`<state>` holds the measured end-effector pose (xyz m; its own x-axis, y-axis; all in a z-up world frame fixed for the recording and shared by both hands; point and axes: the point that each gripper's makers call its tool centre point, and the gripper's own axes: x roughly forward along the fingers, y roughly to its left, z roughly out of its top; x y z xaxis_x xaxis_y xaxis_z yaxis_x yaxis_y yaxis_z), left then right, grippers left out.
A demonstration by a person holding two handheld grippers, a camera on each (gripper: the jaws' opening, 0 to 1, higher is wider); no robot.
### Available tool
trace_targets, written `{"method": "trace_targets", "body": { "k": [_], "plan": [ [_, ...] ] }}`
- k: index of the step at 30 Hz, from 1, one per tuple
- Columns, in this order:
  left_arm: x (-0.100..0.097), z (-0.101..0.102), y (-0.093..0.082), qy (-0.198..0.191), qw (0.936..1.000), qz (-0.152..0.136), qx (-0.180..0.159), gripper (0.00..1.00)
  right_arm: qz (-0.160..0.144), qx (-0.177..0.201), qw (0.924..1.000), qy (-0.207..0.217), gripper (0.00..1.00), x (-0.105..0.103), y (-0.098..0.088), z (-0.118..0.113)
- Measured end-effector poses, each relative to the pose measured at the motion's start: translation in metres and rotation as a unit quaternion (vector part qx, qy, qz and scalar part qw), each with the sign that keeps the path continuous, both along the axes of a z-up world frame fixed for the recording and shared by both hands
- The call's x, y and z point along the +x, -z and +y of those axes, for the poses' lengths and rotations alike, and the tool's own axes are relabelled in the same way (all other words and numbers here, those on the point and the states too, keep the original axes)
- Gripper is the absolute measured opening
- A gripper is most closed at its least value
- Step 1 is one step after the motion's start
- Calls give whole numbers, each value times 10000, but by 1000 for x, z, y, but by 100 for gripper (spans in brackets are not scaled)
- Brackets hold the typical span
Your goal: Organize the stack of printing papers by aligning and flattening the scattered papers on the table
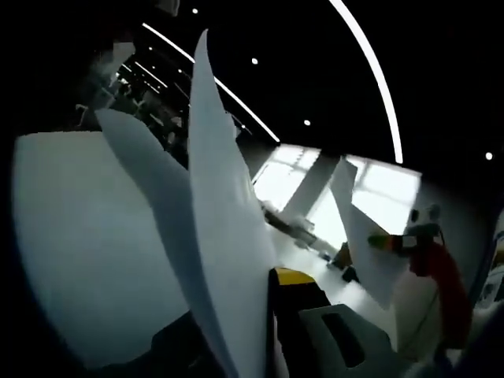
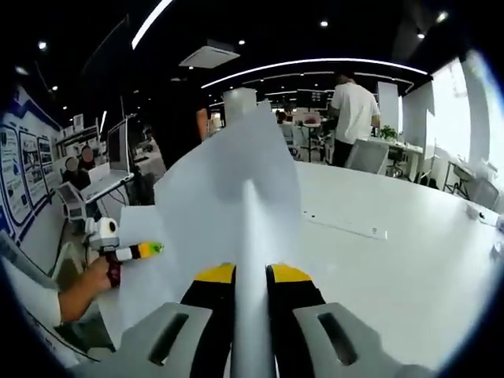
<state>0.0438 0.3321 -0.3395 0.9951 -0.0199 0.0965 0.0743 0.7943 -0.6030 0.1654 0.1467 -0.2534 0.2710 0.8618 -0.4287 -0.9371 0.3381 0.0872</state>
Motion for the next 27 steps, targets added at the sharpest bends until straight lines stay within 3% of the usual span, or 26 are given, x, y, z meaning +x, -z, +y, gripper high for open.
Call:
{"method": "trace_targets", "body": {
  "k": [5,7,18,27],
  "plan": [
    [2,0,-2,-25,10000,-59,3,6,40,-78,10000,-46,10,-4,11,6],
    [3,-2,4,23,10000,82,-7,7,34,-144,9999,-18,10,-2,14,6],
    [-1,-3,2,-66,9997,-24,247,7,-8,-164,9998,90,10,-1,17,11],
    [-5,6,0,-229,9996,-110,102,7,-14,-193,9998,37,9,-1,20,18]
  ]
}}
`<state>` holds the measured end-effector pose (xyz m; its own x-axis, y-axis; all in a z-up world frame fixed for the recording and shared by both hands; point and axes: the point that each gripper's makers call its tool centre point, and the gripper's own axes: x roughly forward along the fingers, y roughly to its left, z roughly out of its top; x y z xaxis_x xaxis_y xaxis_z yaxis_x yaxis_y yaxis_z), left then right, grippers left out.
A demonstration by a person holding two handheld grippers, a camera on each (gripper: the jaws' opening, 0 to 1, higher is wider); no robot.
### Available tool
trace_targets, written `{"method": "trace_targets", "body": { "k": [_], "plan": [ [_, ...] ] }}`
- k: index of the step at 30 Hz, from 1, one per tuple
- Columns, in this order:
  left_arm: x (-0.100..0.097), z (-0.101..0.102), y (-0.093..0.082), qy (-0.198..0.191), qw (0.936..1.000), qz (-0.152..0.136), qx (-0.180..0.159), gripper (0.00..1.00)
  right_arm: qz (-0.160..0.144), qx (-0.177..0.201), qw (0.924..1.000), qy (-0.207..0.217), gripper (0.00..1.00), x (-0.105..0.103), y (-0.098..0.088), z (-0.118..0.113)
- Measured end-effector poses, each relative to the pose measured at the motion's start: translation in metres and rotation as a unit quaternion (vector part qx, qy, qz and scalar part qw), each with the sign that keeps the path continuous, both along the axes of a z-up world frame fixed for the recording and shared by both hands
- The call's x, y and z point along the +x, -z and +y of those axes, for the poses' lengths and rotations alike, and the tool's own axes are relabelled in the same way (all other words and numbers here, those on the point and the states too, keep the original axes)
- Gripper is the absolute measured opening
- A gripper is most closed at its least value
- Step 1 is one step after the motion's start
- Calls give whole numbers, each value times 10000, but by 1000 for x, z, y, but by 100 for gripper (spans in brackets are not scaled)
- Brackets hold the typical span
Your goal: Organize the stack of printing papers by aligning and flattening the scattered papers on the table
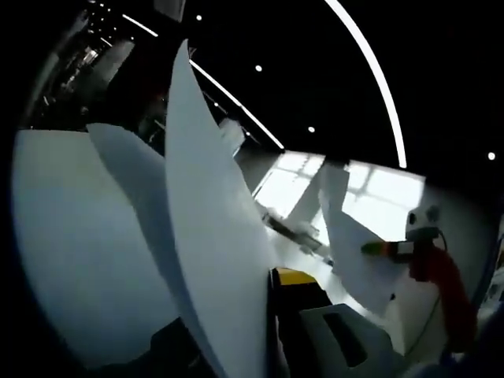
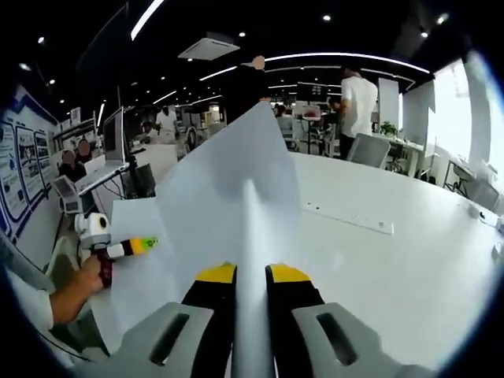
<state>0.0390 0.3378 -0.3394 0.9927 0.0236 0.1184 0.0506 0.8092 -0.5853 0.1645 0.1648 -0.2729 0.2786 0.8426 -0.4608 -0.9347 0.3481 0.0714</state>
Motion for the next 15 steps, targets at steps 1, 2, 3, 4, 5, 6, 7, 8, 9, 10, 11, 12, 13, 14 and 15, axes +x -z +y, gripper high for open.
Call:
{"method": "trace_targets", "body": {
  "k": [1,2,3,4,5,6,7,8,9,10,11,12,13,14,15],
  "plan": [
    [0,0,0,-12,10000,-9,-11,8,24,16,10000,5,9,0,1,2],
    [-1,1,-1,-19,10000,-32,-18,8,25,18,10000,1,9,0,2,3],
    [-2,1,-2,-29,10000,-52,-17,8,21,14,10000,0,9,0,3,5],
    [-1,2,-2,-39,10000,-57,-19,8,23,5,10000,-5,9,-1,5,6],
    [-1,2,-1,-41,10000,-49,-18,8,31,-18,10000,-18,9,-1,6,7],
    [-1,2,-1,-40,10000,-45,-15,9,47,-28,10000,-21,9,-2,7,8],
    [0,1,-1,-44,10000,-27,0,9,39,-30,10000,-32,9,-2,8,8],
    [0,1,0,-42,10000,5,20,9,41,-27,10000,-34,9,-2,8,8],
    [1,0,0,-20,10000,13,26,9,70,-25,10000,-19,9,-1,9,8],
    [1,-1,0,0,10000,6,41,9,62,-37,10000,-5,9,0,10,9],
    [1,-2,-1,13,10000,-9,54,10,55,-48,10000,4,9,1,11,10],
    [0,-2,-1,16,10000,-17,58,11,70,-59,10000,4,9,2,12,11],
    [0,-2,-1,21,10000,-16,49,11,105,-73,9999,-9,9,1,13,12],
    [0,-2,-1,27,10000,-15,39,11,112,-83,9999,-21,9,1,14,14],
    [0,-3,-2,40,10000,-22,25,11,95,-105,9999,-36,9,0,14,16]
  ]
}}
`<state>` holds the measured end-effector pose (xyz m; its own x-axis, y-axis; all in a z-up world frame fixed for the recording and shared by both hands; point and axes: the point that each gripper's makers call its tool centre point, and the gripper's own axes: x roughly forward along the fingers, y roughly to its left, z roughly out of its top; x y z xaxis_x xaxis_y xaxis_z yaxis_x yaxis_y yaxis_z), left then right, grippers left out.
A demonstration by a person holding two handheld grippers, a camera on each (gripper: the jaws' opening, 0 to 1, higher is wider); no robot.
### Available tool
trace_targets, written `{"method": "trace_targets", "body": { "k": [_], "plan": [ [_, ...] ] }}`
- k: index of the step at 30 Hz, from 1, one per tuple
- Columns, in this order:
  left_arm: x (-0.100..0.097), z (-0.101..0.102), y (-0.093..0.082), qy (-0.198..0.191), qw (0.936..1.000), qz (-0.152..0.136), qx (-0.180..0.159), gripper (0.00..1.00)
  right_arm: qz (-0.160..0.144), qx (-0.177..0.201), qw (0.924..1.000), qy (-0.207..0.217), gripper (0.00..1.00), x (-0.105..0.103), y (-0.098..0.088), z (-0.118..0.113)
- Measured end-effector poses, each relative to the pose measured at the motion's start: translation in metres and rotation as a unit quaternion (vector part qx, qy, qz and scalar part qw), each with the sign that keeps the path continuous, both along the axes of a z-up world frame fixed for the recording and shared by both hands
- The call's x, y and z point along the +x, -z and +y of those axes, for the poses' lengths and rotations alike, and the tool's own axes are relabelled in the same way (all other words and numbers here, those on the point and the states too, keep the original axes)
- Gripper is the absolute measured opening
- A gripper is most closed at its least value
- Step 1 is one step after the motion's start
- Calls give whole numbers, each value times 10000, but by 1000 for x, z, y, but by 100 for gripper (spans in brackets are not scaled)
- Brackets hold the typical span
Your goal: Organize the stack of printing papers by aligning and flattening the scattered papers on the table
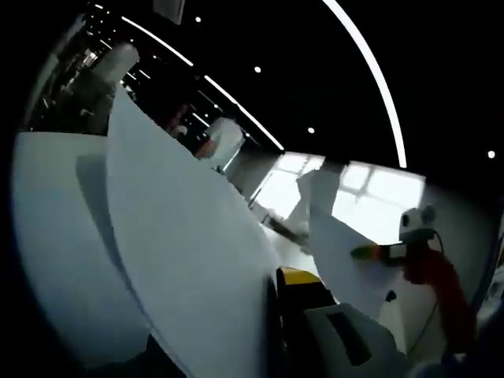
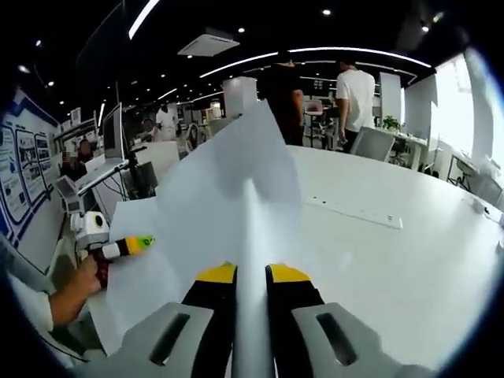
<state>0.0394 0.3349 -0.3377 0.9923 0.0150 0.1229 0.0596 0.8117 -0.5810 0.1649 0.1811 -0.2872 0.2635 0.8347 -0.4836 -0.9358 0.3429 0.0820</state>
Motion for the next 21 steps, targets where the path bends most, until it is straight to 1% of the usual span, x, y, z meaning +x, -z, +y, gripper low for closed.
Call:
{"method": "trace_targets", "body": {
  "k": [4,7,16,21],
  "plan": [
    [-1,2,-2,-21,10000,-54,-44,13,-38,-10,10000,-27,9,-3,0,7],
    [-1,3,-3,-34,9999,-100,-93,16,-46,-104,9999,-81,9,-5,3,13],
    [-2,3,-5,-32,9998,-144,-121,16,46,-140,9998,-102,8,-4,8,20],
    [-3,4,-5,-44,9998,-161,-126,16,23,-192,9997,-164,8,-16,13,26]
  ]
}}
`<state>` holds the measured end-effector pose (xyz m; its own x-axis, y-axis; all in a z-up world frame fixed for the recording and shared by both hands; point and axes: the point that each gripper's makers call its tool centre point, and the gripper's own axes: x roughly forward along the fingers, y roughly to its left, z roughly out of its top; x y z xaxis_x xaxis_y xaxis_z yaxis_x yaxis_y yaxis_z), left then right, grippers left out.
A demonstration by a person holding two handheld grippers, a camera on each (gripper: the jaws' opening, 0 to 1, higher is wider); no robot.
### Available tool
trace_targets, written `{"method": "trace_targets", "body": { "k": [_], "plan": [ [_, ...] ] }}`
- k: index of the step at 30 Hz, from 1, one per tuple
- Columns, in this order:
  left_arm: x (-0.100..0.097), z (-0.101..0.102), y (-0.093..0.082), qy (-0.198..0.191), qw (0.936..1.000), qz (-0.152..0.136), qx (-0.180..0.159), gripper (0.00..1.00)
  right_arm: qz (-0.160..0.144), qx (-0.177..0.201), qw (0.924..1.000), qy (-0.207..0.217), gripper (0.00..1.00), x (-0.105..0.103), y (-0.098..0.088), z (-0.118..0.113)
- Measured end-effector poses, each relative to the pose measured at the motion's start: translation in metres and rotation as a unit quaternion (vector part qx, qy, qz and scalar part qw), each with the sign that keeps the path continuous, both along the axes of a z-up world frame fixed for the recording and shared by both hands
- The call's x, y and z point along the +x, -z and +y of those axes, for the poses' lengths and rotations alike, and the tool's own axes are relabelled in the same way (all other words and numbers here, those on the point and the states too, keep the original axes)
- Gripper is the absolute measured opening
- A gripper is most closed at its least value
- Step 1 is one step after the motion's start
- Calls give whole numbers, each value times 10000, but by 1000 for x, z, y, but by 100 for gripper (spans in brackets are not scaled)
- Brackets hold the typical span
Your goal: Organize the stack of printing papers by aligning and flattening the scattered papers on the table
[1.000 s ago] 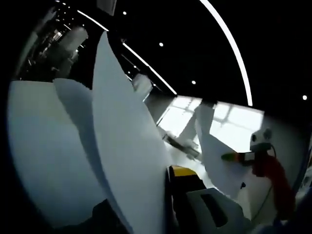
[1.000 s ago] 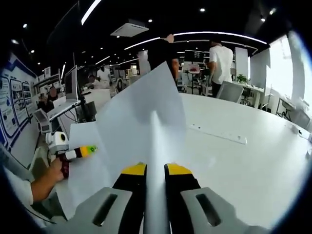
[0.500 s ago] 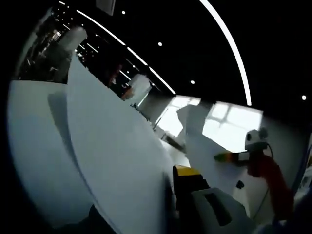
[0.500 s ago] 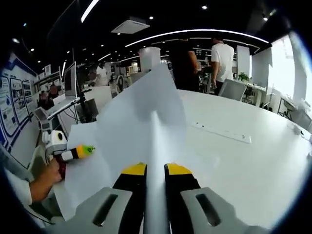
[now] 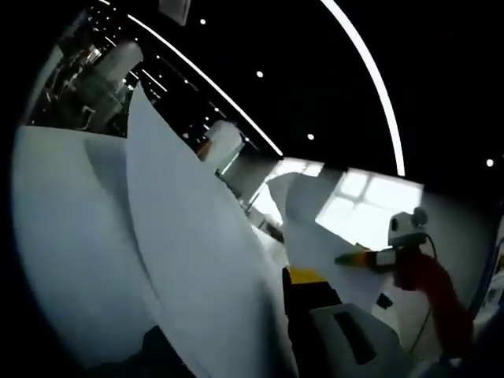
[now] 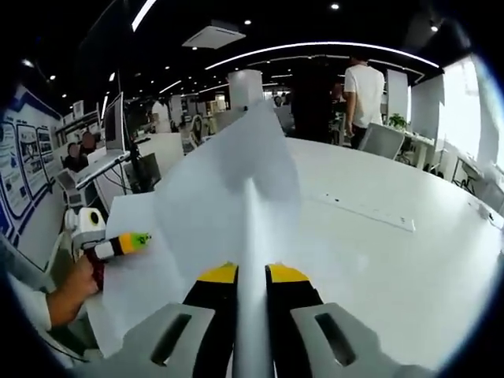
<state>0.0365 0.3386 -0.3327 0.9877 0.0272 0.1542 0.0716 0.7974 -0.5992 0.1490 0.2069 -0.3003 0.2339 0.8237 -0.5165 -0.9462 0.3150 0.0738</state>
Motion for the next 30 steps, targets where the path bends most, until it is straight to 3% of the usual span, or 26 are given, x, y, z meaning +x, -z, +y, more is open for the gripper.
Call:
{"method": "trace_targets", "body": {
  "k": [30],
  "plan": [
    [0,8,-1,-195,9998,-63,8,21,93,-69,9996,-271,8,-35,9,12]
  ]
}}
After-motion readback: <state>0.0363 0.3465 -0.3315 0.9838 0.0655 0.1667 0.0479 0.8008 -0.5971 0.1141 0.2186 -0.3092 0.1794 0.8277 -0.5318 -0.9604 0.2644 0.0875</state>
